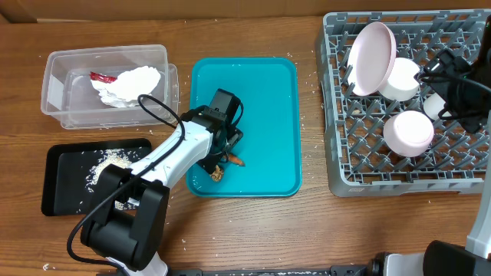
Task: Sort waste into correct bins and load items into the dishwasher
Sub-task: 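Reposition the left gripper along the carrot to secure a grip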
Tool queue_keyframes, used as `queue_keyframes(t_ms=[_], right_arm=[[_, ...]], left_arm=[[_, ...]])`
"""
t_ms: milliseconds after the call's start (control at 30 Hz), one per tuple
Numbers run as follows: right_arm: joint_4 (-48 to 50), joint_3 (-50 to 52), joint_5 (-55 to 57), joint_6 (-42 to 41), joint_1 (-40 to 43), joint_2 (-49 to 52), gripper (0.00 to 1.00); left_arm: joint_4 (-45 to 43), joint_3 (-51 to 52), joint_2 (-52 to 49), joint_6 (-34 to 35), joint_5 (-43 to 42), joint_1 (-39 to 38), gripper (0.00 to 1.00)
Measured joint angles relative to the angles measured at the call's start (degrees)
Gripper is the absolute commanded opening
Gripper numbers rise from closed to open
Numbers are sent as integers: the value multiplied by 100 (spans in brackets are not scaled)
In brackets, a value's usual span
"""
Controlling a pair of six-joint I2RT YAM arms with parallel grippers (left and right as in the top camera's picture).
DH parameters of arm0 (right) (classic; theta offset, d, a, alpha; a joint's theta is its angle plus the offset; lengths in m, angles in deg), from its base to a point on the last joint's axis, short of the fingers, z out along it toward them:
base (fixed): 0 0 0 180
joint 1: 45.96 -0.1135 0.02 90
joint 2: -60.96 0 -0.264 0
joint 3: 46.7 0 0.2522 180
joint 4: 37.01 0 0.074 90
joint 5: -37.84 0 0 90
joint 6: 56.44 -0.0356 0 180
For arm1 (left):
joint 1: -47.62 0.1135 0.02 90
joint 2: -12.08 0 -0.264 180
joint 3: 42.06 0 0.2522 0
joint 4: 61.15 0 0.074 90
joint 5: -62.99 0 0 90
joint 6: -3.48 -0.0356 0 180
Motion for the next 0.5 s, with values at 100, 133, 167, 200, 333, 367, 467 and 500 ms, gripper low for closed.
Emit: queue_keyframes(t_ms=[100,133,167,200,333,367,467,500], right_arm=[[4,0,0,-2,0,0,100],[-2,0,-2,0,2,0,100],[0,0,0,-2,2,0,100],[0,0,0,2,2,0,100],[2,0,0,0,0,0,100],[0,0,0,0,2,0,100],[-2,0,2,-2,2,0,100],[0,0,0,0,2,0,100]], left_arm=[[-85,0,0,0,2,0,86],[-101,0,0,0,2,0,86],[-101,0,0,0,2,0,85],[-103,0,0,0,2,0,84],[-179,0,0,4,0,0,76],[-229,0,0,2,0,0,76],[-380,0,0,0,0,0,76],[-422,0,0,0,0,0,76]])
